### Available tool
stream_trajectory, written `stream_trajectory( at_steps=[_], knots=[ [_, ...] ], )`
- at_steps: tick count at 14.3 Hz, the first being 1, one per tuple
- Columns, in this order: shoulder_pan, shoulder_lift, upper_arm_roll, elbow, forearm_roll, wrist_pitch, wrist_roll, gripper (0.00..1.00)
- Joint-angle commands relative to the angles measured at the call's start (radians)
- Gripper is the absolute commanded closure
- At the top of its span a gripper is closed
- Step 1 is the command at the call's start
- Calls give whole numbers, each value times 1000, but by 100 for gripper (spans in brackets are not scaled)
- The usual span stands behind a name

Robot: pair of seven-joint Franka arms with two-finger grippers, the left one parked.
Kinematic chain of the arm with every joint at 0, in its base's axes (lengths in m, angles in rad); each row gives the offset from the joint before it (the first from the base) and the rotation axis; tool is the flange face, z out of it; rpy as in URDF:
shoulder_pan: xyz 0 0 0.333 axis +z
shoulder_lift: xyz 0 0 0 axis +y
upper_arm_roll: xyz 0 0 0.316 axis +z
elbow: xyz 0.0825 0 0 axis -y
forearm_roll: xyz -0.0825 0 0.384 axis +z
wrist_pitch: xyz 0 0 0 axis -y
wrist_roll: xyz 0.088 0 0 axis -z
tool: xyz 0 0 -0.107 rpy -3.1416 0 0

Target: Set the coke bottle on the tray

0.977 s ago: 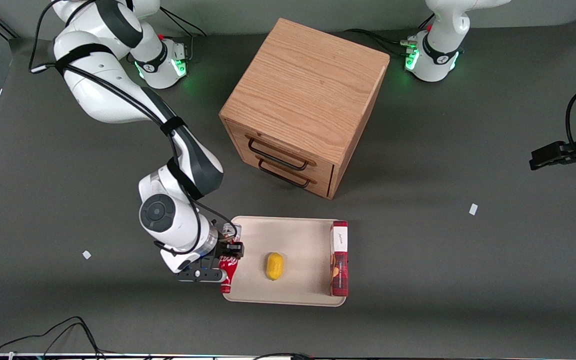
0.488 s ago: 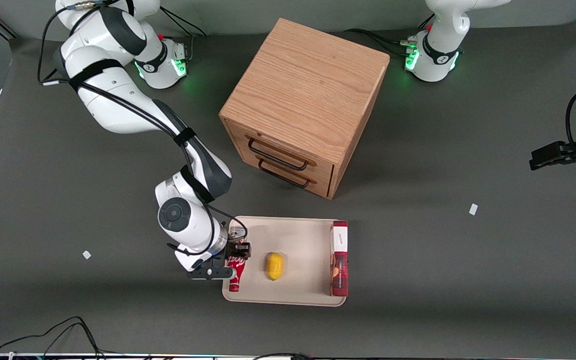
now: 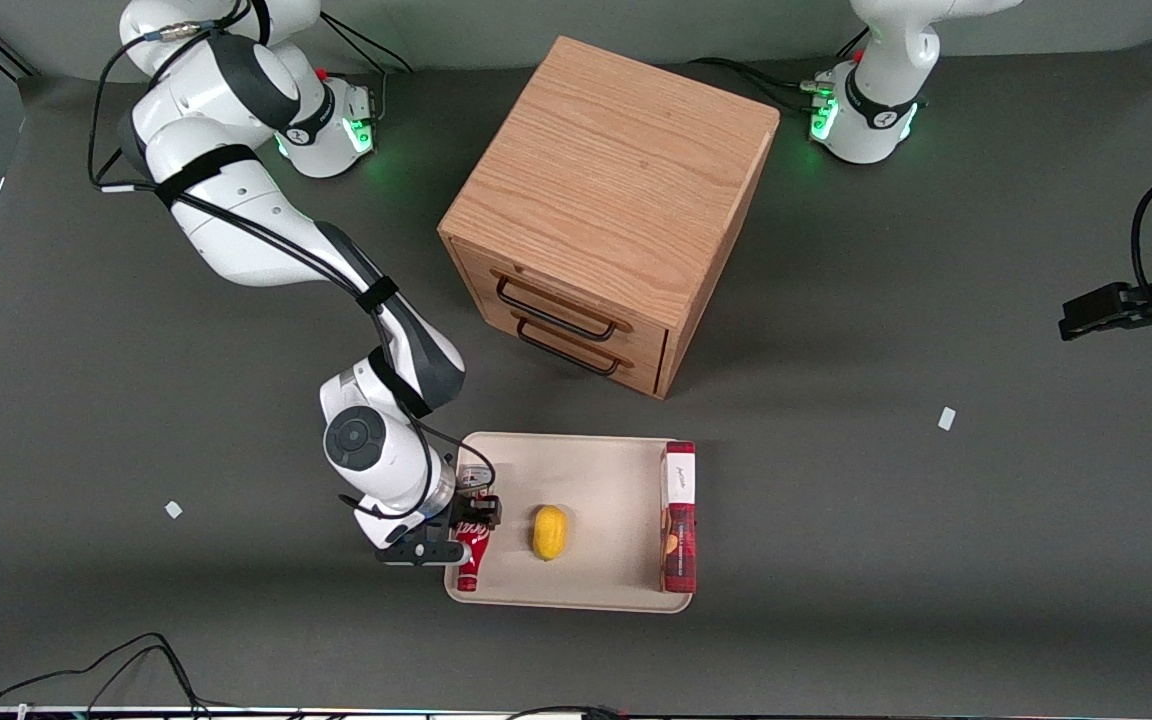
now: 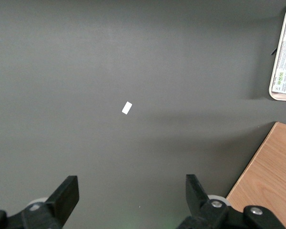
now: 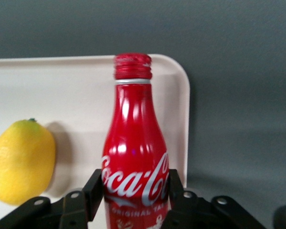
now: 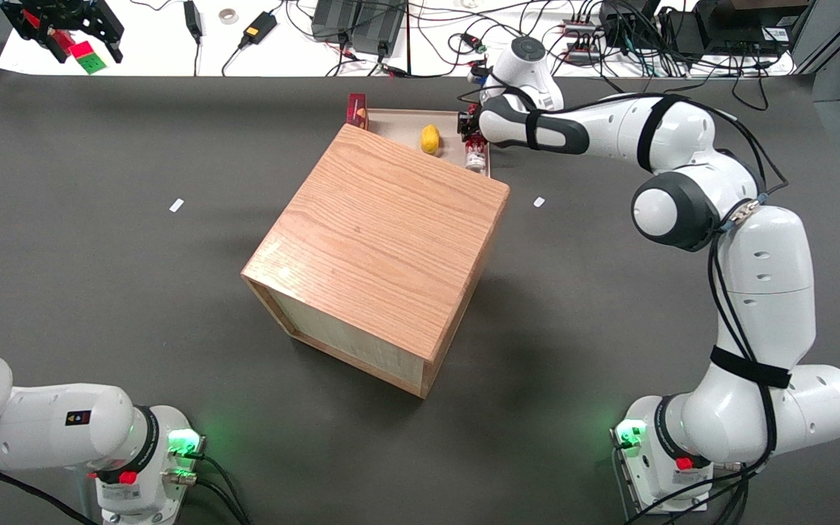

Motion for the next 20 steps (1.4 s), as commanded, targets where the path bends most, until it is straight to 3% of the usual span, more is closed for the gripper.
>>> stream_trajectory(
  at_steps=[1, 5, 11, 15, 18, 20],
  knots=[
    [3, 4, -3, 2, -27, 26, 7, 25],
    [3, 4, -3, 2, -27, 36, 8, 0],
    [-32, -119, 0, -73, -24, -16, 5, 0],
    [-74, -286, 6, -125, -15, -246, -32, 0],
    [-120, -491, -3, -249, -10, -363, -104, 0],
    [-173, -580, -1, -277, 33, -467, -163, 0]
  ],
)
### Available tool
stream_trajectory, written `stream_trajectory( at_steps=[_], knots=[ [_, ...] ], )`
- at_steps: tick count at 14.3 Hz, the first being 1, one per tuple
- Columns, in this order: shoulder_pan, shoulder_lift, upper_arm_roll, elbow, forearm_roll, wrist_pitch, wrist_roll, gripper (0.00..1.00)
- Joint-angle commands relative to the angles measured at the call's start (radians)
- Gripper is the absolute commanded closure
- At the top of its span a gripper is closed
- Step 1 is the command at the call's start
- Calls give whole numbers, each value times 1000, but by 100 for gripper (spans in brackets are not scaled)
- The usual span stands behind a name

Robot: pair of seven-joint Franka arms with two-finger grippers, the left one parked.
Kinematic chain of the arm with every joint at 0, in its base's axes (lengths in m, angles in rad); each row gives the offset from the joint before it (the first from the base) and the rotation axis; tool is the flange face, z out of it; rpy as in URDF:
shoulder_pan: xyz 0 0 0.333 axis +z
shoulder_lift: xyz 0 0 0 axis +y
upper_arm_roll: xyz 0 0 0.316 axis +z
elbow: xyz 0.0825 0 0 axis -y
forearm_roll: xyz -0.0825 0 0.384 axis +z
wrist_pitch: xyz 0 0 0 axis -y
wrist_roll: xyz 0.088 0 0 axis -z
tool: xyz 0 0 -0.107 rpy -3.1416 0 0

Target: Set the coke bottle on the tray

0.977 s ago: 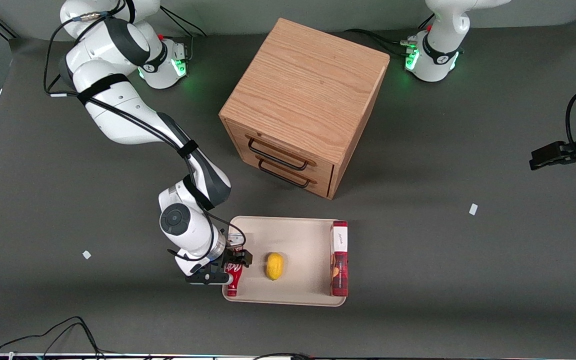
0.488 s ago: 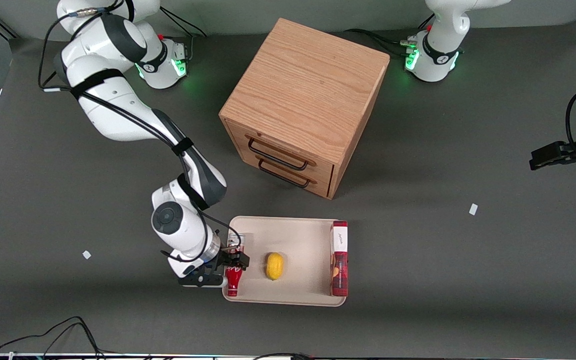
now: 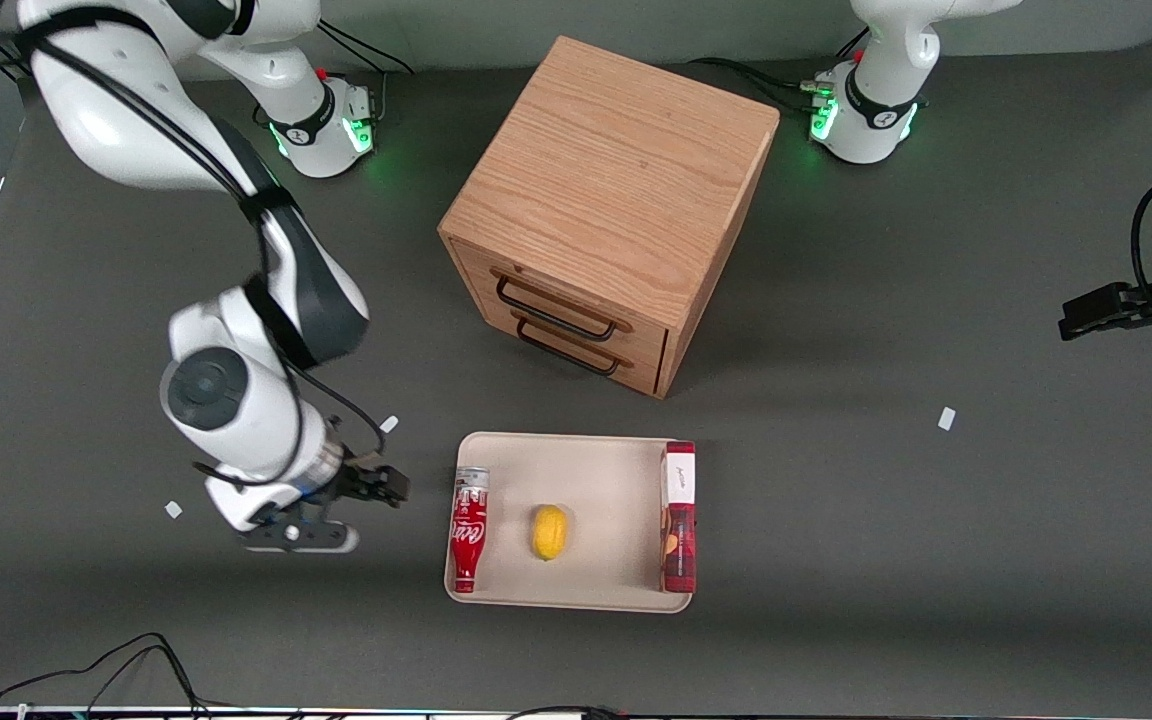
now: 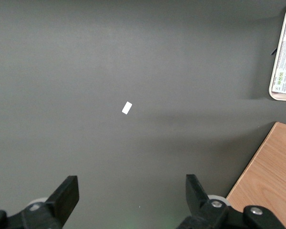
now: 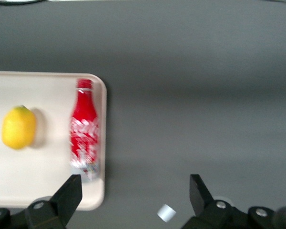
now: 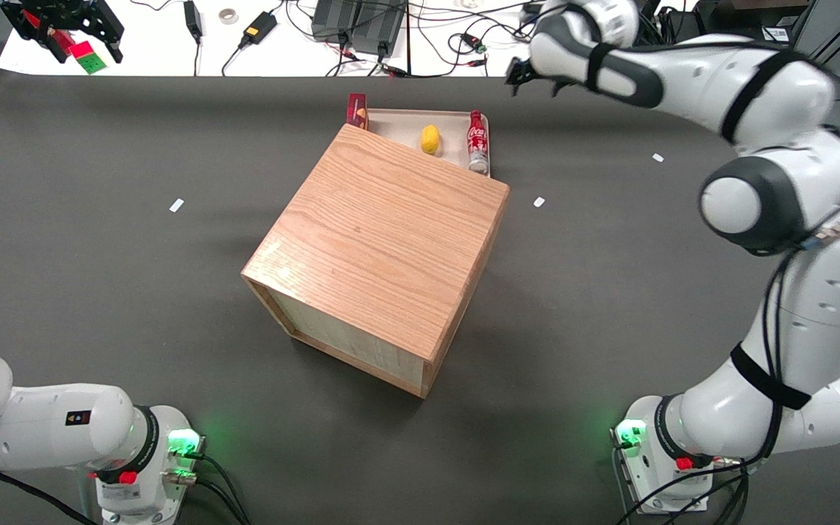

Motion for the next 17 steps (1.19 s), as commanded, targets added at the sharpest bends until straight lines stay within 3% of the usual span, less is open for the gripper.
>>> stream_trajectory(
  at_steps=[1, 4, 6, 11, 17],
  knots=[
    [-74, -197, -3, -156, 83, -76, -125, 0],
    [-90, -364, -110, -303, 235, -80, -267, 0],
    [-91, -491, -162, -426, 283, -80, -291, 0],
    [-96, -762, -213, -624, 286, -155, -293, 0],
    [-90, -808, -271, -561, 288, -293, -362, 0]
  ],
)
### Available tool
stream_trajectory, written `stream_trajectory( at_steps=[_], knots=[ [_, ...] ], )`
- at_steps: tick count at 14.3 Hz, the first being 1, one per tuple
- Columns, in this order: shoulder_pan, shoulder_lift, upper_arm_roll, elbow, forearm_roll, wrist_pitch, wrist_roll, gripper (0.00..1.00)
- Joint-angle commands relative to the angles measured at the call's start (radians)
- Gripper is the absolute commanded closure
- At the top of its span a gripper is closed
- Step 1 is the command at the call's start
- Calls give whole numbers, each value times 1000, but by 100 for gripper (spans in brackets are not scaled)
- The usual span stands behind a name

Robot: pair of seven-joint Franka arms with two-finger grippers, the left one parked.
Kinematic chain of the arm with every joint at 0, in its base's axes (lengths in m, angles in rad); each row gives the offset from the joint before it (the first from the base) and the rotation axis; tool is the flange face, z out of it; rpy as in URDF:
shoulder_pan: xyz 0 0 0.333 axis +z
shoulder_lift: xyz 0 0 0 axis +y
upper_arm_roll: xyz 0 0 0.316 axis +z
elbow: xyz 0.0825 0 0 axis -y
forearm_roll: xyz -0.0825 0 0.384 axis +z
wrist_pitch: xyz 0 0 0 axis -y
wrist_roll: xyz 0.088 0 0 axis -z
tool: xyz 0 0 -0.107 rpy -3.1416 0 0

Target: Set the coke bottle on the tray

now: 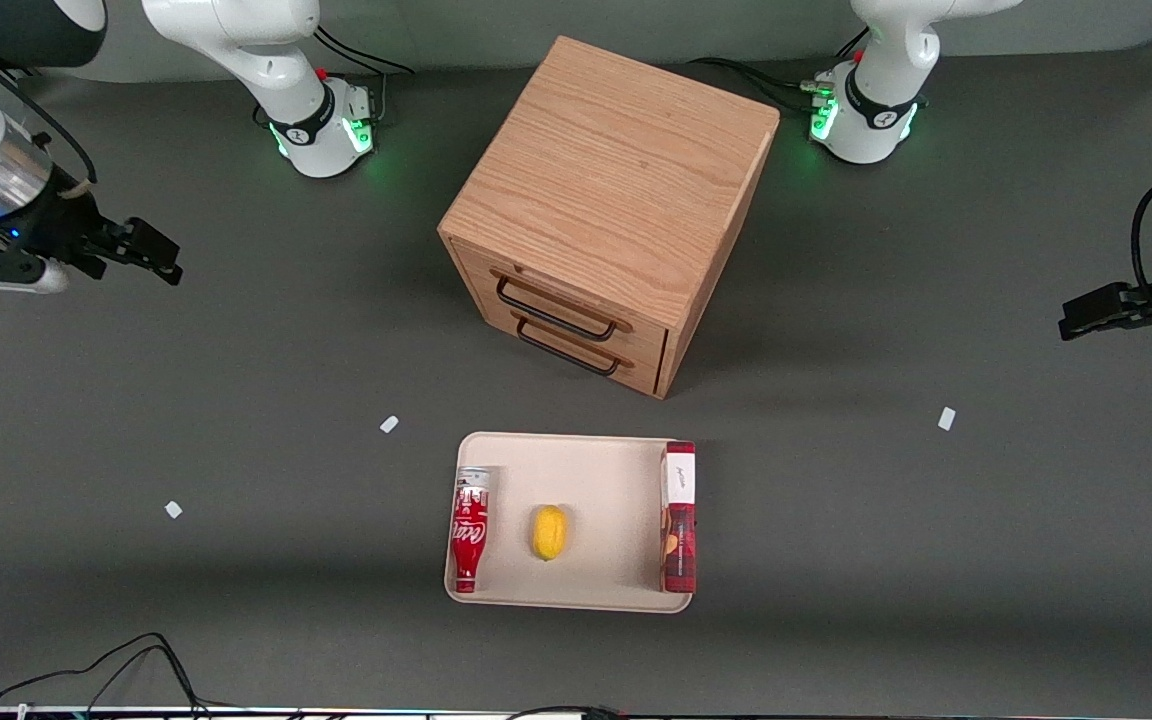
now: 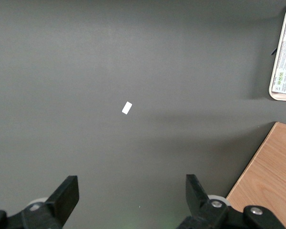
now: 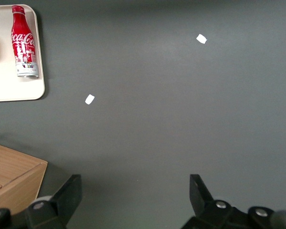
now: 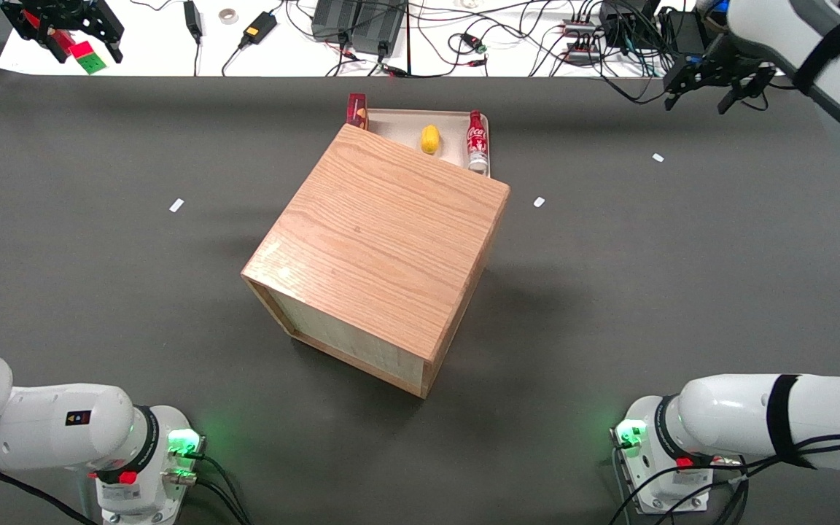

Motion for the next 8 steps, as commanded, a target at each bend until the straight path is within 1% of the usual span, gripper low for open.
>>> stream_trajectory(
  at_steps=[1, 8],
  knots=[
    [5, 11, -34, 50, 31, -56, -55, 0],
    [25, 77, -34, 118, 29, -93, -46, 0]
  ],
)
